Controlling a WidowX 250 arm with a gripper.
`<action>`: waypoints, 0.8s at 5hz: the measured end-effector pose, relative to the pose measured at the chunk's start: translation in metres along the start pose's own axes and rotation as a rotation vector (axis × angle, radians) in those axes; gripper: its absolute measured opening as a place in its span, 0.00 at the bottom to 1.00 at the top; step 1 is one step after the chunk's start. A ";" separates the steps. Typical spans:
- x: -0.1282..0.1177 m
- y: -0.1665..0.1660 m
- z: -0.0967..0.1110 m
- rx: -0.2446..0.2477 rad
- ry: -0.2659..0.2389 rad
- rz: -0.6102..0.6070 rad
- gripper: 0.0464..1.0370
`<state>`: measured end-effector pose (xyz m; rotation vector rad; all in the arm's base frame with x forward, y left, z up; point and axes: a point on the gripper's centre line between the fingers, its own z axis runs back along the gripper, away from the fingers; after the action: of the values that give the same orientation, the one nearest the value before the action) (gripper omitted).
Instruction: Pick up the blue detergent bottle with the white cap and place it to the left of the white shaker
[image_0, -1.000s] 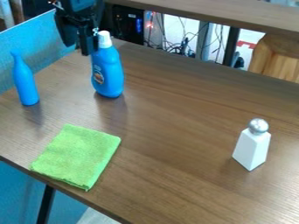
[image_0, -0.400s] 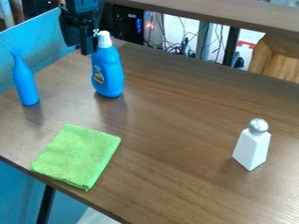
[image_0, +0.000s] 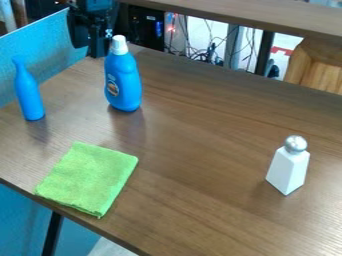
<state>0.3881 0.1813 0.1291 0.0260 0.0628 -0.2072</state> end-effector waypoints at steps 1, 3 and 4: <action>0.008 -0.008 0.004 0.006 -0.007 -0.018 0.96; 0.011 -0.026 0.003 -0.023 0.028 -0.067 0.96; 0.012 -0.026 0.009 -0.022 0.026 -0.080 0.96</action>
<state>0.3952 0.1535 0.1368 0.0043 0.0917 -0.2859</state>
